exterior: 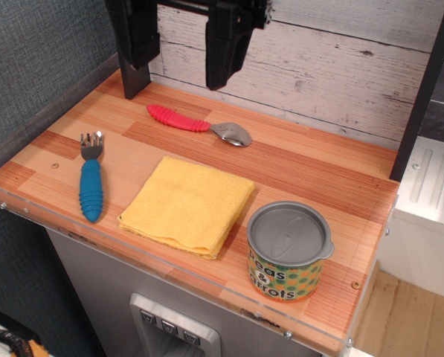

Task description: Move the spatula in to behind the yellow cloth.

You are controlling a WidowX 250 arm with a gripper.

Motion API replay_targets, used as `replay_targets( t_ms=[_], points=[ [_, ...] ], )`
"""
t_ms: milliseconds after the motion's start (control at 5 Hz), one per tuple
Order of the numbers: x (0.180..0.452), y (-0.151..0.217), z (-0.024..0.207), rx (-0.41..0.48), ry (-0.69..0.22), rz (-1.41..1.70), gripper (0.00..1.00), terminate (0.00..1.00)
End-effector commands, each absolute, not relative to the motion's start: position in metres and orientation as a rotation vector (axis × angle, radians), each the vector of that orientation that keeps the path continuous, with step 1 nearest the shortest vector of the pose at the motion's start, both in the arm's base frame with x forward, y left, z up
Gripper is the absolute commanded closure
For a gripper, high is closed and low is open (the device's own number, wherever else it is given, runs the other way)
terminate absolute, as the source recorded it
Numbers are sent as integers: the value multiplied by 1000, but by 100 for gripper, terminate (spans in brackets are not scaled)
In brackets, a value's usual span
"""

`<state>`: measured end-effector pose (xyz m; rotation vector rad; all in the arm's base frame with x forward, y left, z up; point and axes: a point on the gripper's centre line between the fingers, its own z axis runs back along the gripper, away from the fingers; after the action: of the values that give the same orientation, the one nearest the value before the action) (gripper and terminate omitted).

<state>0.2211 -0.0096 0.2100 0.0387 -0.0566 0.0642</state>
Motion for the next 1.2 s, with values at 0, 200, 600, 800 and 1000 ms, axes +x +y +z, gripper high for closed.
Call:
replay_targets(
  t_ms=[0, 200, 600, 800, 1000],
  points=[
    [221, -10, 210, 39, -57, 64, 0, 0],
    [228, 17, 195, 16, -67, 173, 0, 0],
    [238, 70, 159, 36, -63, 421, 0, 0],
    [239, 102, 123, 53, -32, 560, 0, 0],
    [240, 118, 101, 43, -81, 641, 0, 0]
  ],
)
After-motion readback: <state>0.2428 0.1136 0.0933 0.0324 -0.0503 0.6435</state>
